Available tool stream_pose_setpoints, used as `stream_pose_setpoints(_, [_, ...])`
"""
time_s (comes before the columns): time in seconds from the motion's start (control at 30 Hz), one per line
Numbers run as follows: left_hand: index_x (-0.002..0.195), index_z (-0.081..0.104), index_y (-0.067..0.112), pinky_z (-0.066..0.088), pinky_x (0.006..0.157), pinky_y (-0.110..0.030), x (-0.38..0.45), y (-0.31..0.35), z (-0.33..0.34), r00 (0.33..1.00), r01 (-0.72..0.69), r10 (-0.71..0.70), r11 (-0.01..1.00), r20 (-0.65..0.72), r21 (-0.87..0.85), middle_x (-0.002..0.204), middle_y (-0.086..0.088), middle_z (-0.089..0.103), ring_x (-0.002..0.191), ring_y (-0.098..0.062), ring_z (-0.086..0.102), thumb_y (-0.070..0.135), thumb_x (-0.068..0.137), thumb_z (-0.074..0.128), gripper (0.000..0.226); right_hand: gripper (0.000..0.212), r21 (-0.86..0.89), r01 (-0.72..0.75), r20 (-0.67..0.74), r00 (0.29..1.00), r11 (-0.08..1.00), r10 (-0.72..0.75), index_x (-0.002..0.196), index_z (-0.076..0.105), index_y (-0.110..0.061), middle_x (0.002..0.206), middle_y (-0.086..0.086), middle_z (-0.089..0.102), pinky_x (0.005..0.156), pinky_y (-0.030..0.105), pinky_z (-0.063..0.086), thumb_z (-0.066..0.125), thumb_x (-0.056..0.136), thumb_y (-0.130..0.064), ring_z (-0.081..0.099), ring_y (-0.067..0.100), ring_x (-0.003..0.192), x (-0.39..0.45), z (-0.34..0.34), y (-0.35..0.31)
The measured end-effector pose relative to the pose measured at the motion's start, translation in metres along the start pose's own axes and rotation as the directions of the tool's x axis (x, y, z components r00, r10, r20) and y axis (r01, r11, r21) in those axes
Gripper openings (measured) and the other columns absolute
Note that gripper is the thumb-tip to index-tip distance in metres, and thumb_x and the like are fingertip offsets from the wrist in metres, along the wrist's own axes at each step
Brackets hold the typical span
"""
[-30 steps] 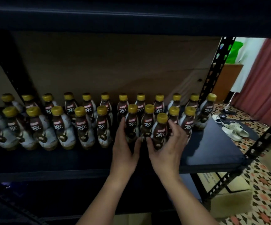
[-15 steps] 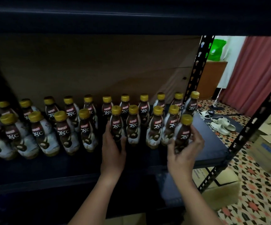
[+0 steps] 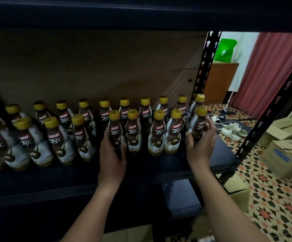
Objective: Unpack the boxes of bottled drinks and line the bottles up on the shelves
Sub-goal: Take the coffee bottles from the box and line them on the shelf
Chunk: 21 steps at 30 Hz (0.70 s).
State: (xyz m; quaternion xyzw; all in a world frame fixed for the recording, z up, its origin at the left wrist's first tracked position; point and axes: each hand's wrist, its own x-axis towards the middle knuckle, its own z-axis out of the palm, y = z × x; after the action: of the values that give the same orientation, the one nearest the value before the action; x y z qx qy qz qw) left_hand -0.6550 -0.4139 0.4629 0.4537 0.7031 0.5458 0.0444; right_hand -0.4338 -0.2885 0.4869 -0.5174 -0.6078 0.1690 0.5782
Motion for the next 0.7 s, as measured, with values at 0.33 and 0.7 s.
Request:
stream_pose_setpoints(0.33, [0.161, 0.021, 0.025, 0.029, 0.12, -0.033, -0.002, 0.001, 0.0, 1.0, 0.007, -0.006, 0.999, -0.03, 0.04, 0.159, -0.001, 0.037, 0.146, -0.005, 0.029, 0.028, 0.102, 0.058, 0.07, 0.052, 0.079, 0.535, 0.175, 0.823, 0.841, -0.541, 0.134, 0.047, -0.019, 0.136, 0.009, 0.046, 0.107, 0.04, 0.039, 0.072, 0.089, -0.013, 0.042, 0.021, 0.13, -0.077, 0.031, -0.056])
stream_pose_setpoints(0.7, [0.162, 0.021, 0.023, 0.027, 0.116, -0.021, -0.015, -0.007, -0.025, 0.998, 0.038, -0.031, 0.991, -0.055, 0.127, 0.162, -0.002, 0.032, 0.147, -0.009, 0.032, 0.024, 0.098, 0.066, 0.078, 0.081, 0.25, 0.379, 0.31, 0.841, 0.891, -0.444, 0.152, 0.023, -0.027, 0.162, 0.017, 0.013, 0.118, 0.01, 0.014, 0.067, 0.09, 0.002, 0.011, 0.017, 0.155, -0.098, 0.084, -0.09])
